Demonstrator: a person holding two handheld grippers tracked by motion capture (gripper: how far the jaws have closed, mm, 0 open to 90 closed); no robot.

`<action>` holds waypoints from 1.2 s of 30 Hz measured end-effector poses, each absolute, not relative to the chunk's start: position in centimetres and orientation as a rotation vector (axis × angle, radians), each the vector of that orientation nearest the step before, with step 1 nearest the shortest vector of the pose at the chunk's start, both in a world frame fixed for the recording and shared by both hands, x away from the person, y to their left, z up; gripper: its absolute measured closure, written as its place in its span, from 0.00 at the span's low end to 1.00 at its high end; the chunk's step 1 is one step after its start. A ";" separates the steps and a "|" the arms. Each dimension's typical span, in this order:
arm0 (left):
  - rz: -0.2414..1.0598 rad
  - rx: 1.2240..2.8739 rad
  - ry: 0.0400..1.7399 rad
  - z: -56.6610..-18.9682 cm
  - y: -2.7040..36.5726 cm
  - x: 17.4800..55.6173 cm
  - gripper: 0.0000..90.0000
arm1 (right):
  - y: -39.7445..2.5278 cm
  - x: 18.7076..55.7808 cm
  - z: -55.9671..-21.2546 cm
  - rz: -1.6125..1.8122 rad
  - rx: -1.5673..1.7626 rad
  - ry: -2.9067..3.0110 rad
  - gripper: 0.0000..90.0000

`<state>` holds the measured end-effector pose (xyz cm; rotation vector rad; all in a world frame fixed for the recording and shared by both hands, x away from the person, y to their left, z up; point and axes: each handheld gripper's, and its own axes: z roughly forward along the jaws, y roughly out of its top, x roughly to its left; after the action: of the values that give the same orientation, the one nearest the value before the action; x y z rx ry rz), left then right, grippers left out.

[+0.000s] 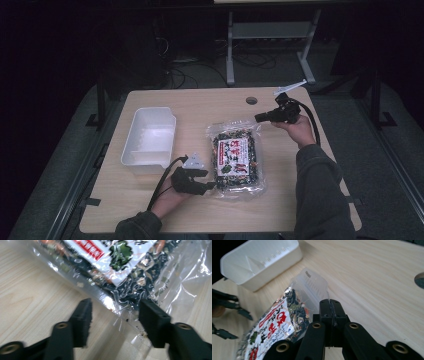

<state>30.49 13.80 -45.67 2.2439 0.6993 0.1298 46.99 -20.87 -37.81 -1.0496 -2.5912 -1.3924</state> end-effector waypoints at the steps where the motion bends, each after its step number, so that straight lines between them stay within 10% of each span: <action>1: 0.130 2.244 0.699 -45.7 13.8 30.5 0.44 | -20.9 47.0 -37.8 -1.392 -1.050 -2.591 0.99; 23: -0.043 2.068 0.731 -46.3 13.5 32.2 0.31 | -21.4 40.1 -31.5 -1.694 -0.754 -2.606 0.99; 36: -0.168 1.982 0.640 -45.5 14.0 32.0 0.63 | -22.2 36.9 -30.5 -1.814 -0.672 -2.560 0.99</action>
<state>31.99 14.03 -45.52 1.9825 0.6403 -0.1683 36.88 -22.18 -30.52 -0.6719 -2.5604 -1.8141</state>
